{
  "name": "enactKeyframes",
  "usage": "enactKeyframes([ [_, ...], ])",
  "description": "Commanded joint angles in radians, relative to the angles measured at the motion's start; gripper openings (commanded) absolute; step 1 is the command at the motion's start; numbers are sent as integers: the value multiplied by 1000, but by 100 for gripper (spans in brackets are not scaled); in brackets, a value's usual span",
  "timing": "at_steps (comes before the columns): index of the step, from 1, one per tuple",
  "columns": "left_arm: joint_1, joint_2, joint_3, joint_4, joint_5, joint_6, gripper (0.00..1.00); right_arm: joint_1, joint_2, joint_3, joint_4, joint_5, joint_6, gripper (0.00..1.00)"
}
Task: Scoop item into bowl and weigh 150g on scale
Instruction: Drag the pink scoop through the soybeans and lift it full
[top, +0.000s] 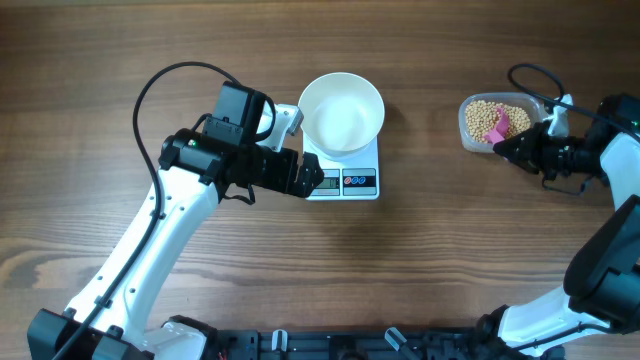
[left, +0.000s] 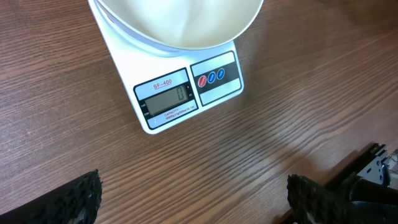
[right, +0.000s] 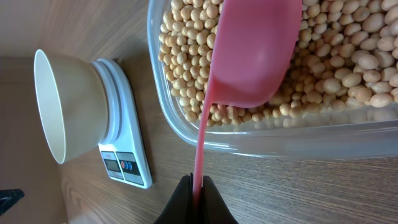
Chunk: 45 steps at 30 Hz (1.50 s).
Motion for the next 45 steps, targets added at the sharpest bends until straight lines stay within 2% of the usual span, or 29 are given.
enactKeyframes([
  [1,0,6,5,3,13,19,100,1,28,-3,2,-98,-4,4],
  [7,0,6,5,2,12,19,100,-64,29,-3,-15,-214,-62,4],
  [12,0,6,5,2,13,19,100,-73,29,-3,-61,-213,-133,4],
  [30,0,6,5,2,13,19,100,-163,29,-4,-53,-166,-155,4],
  [45,0,6,5,2,12,19,100,-246,29,-4,-75,-404,-169,4],
])
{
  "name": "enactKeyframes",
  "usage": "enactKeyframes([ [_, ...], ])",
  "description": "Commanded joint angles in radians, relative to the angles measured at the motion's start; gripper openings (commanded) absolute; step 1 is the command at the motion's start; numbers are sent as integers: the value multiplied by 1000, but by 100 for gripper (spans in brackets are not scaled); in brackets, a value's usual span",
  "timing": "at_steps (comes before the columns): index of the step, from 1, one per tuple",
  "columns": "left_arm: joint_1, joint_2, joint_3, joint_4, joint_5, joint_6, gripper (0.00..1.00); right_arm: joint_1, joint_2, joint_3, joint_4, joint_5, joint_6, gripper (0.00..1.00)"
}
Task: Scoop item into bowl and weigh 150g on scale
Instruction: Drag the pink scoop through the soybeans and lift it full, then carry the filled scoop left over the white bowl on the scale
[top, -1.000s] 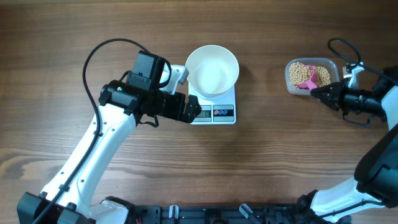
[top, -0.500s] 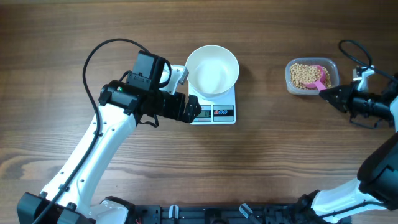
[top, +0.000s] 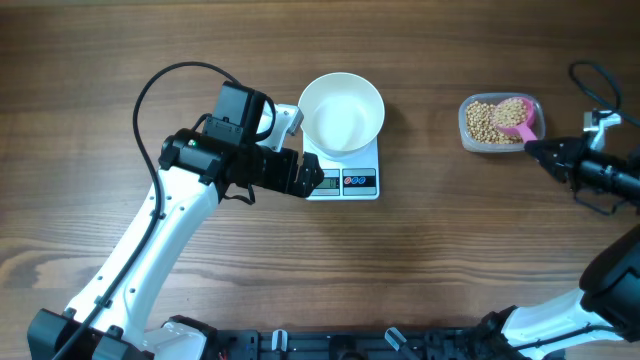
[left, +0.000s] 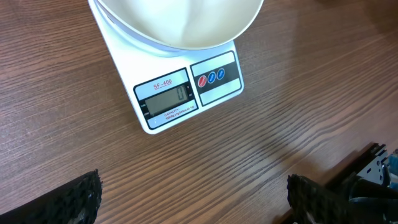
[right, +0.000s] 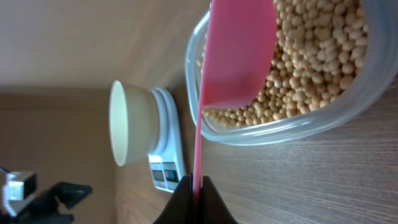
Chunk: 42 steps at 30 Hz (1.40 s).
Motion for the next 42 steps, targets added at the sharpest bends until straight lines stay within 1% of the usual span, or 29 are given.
enactKeyframes([
  [1,0,6,5,2,12,19,100,-26,13,-3,-4,-133,-32,4],
  [4,0,6,5,2,13,19,100,-41,13,-3,-23,-216,-62,4],
  [10,0,6,5,2,13,19,100,-40,13,-3,-93,-270,-130,4],
  [18,0,6,5,3,13,19,100,-23,13,-3,-129,-381,-129,4],
  [21,0,6,5,3,12,19,100,32,11,-2,-151,-410,-129,4],
  [26,0,6,5,2,13,19,100,192,-46,32,-148,-417,-107,4],
  [28,0,6,5,2,13,19,100,248,-77,58,-112,-417,-33,4],
  [30,0,6,5,3,12,19,100,311,-111,74,-31,-417,82,4],
  [33,0,6,5,3,12,19,100,411,-159,75,164,-399,288,4],
  [35,0,6,5,3,12,19,100,473,-179,75,281,-323,413,4],
  [38,0,6,5,3,13,19,100,553,-186,75,442,-291,564,4],
  [42,0,6,5,3,12,19,100,623,-186,75,555,-268,669,4],
])
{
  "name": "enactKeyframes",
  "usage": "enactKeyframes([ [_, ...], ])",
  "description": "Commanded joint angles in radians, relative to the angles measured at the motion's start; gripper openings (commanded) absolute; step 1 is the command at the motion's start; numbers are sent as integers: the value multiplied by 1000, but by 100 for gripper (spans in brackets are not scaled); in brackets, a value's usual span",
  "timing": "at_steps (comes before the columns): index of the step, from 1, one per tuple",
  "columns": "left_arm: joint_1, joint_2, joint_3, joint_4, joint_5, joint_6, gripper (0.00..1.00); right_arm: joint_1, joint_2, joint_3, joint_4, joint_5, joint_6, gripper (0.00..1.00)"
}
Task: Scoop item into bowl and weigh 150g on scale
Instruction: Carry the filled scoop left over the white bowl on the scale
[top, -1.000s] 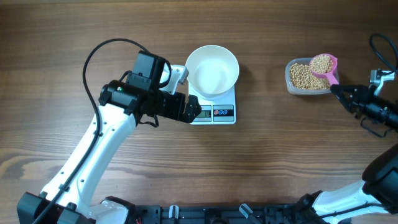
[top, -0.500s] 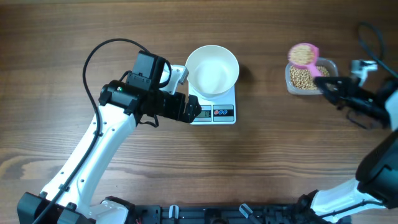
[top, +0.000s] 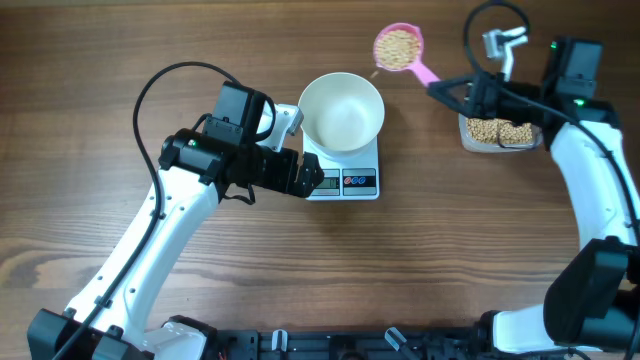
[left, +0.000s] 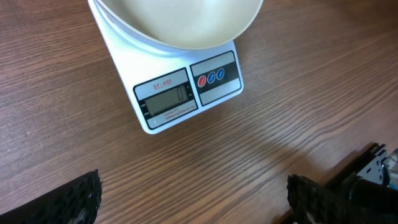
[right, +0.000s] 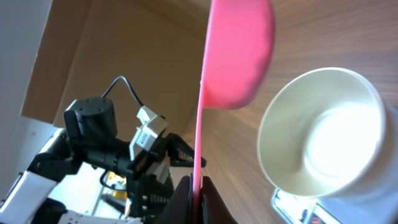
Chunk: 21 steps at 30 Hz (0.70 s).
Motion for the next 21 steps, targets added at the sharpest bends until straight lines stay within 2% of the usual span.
enactKeyframes([
  [1,0,6,5,3,12,18,100,61,-21,14,52,47,159,4],
  [8,0,6,5,2,12,18,100,127,-21,14,16,180,149,4],
  [12,0,6,5,3,12,18,100,153,-21,13,-84,283,83,4],
  [21,0,6,5,3,12,19,100,244,-21,13,-179,502,-42,4],
])
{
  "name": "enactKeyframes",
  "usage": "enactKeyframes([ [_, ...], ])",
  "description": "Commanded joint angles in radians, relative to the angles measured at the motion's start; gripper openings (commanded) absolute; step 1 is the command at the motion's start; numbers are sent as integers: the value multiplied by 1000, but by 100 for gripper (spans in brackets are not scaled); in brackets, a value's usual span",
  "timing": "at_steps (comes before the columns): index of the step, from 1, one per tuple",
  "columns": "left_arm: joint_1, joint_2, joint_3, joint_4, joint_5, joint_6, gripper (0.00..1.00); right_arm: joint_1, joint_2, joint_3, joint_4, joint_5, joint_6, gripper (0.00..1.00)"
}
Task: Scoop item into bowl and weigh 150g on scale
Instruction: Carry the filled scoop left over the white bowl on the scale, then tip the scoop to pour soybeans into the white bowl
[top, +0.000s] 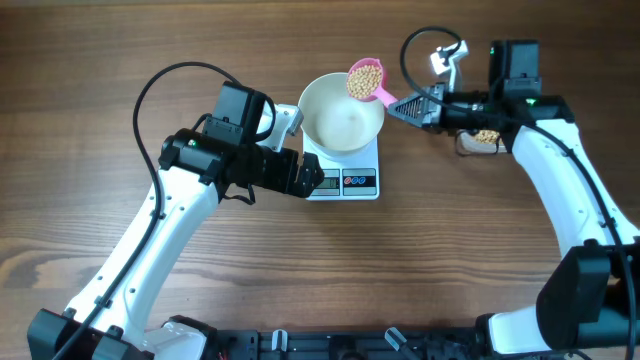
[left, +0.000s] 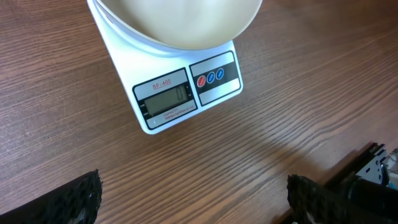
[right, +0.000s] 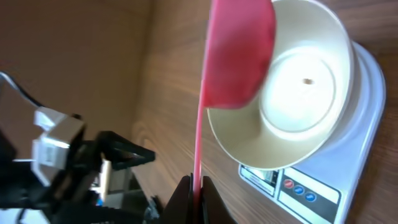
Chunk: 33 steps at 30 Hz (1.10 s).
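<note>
A white bowl (top: 340, 115) sits on the white digital scale (top: 345, 178). My right gripper (top: 409, 110) is shut on the handle of a pink scoop (top: 366, 79) filled with soybeans, held over the bowl's upper right rim. From the right wrist, the scoop (right: 239, 50) hangs above the bowl (right: 298, 93), which holds one bean. My left gripper (left: 193, 199) is open, low over bare table in front of the scale's display (left: 166, 101). The bean container (top: 482, 139) is mostly hidden behind the right arm.
The left arm (top: 180, 210) crosses the table left of the scale. The right arm (top: 560, 170) reaches in from the right side. A black frame (top: 330, 345) runs along the near table edge.
My right gripper has brought the loaded scoop from above the table behind the bowl to over the bowl's right rim. One bean now lies in the bowl. The left gripper is unmoved.
The right gripper held the scoop dug into the beans in the container, then lifted in the container with beans in it. Later it carried the full scoop to behind the bowl, and now over the bowl. The left gripper stayed open by the scale throughout.
</note>
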Motion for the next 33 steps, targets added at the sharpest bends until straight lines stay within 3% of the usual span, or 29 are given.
enactKeyframes([
  [1,0,6,5,3,9,18,100,65,-21,13,-23,141,-80,4],
  [8,0,6,5,3,9,19,100,152,-21,13,-25,408,-156,4],
  [17,0,5,5,3,9,18,100,154,-28,14,-22,441,-266,4],
  [30,0,6,5,3,9,18,100,224,-102,14,-28,661,-422,4],
  [33,0,6,5,3,10,18,100,242,-103,14,-33,663,-513,4],
])
